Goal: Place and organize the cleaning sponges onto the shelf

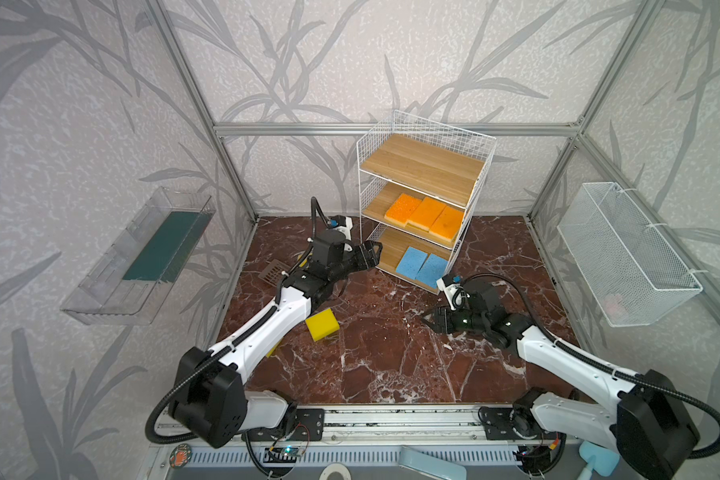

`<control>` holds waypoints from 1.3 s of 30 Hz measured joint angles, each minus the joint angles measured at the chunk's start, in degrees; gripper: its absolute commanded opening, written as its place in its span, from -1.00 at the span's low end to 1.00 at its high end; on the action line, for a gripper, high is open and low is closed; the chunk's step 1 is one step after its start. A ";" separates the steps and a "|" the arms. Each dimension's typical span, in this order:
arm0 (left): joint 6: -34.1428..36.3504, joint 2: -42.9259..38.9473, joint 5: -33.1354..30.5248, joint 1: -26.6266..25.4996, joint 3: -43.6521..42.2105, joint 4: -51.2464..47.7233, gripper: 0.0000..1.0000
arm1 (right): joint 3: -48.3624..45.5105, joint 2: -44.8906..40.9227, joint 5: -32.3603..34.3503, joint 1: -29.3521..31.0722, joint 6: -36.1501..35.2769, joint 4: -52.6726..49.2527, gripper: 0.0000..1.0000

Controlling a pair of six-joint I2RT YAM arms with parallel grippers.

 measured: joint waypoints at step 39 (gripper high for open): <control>-7.34 -55.34 -13.94 2.27 -33.29 -22.95 0.74 | 51.15 57.05 2.95 22.16 0.46 -1.31 0.21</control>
